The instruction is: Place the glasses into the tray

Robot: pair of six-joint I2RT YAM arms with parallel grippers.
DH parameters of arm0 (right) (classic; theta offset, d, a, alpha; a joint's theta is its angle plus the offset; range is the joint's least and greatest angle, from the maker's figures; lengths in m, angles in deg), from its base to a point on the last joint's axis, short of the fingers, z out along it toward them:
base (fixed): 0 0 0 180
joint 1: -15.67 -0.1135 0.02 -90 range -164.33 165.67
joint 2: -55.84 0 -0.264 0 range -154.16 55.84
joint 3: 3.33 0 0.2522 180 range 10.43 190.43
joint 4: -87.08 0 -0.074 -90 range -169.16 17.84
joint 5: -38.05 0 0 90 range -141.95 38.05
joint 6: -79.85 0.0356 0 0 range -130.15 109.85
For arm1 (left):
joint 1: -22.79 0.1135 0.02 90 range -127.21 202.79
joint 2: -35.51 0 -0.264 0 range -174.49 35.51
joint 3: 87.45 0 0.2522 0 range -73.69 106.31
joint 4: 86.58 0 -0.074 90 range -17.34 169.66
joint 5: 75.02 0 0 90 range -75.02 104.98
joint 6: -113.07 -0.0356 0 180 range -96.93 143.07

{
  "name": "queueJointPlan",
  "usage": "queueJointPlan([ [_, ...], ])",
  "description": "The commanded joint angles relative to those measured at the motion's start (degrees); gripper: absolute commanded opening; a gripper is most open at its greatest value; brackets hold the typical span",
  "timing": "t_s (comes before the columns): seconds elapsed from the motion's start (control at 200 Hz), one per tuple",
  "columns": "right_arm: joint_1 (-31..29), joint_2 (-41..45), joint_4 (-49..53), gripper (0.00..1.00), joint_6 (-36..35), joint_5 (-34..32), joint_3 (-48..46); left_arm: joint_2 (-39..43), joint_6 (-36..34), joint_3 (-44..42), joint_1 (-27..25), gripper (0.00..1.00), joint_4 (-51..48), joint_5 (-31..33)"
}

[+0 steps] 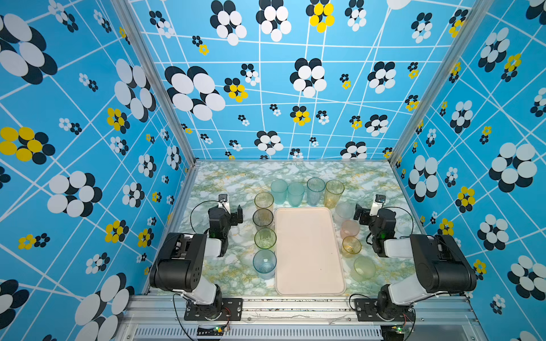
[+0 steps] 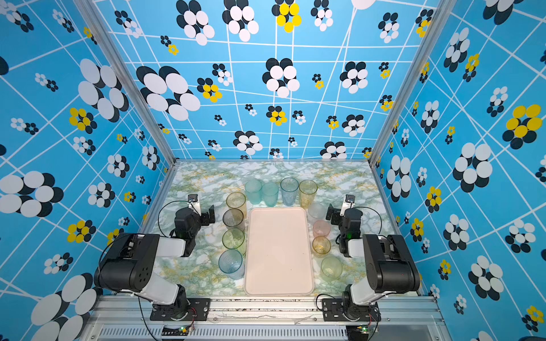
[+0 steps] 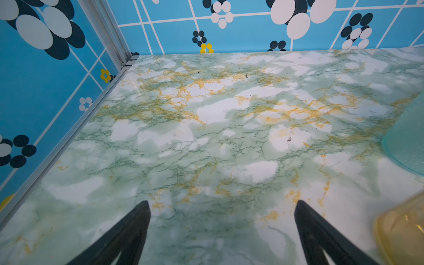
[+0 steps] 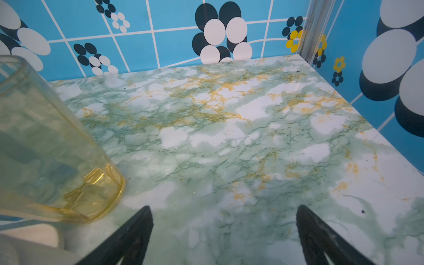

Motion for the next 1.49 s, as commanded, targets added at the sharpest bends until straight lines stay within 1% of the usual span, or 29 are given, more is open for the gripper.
queueJointPlan([
  [0.0, 0.30, -0.50, -1.37, 0.99, -0.34, 0.26, 1.00, 0.79, 0.55, 1.27, 0.74, 0.99, -0.52, -0.60],
  [1.115, 0.24, -0.50, -0.89, 0.99, -0.39, 0.15, 1.27, 0.79, 0.64, 1.32, 0.79, 0.99, -0.70, -0.73],
  [1.165, 0.22, -0.50, -0.90, 0.99, -0.42, 0.09, 1.27, 0.79, 0.65, 1.31, 0.83, 1.00, -0.70, -0.75],
  [1.255, 0.22, -0.50, -0.95, 0.98, -0.43, 0.14, 1.26, 0.79, 0.64, 1.28, 0.83, 0.94, -0.70, -0.78],
  [1.305, 0.24, -0.50, -0.99, 0.98, -0.43, 0.10, 1.19, 0.80, 0.69, 1.28, 0.83, 0.88, -0.70, -0.80],
  [1.345, 0.20, -0.44, -0.98, 0.98, -0.43, 0.10, 1.18, 0.79, 0.67, 1.30, 0.91, 0.81, -0.70, -0.95],
  [1.405, 0.27, -0.47, -0.98, 0.95, -0.43, 0.10, 1.17, 0.79, 0.73, 1.39, 1.00, 0.73, -0.79, -1.09],
  [1.445, 0.27, -0.49, -0.98, 0.92, -0.43, 0.06, 1.17, 0.79, 0.73, 1.38, 1.07, 0.70, -0.79, -1.16],
  [1.49, 0.23, -0.46, -0.98, 0.90, -0.43, 0.16, 1.17, 0.79, 0.73, 1.35, 1.09, 0.69, -0.79, -1.25],
])
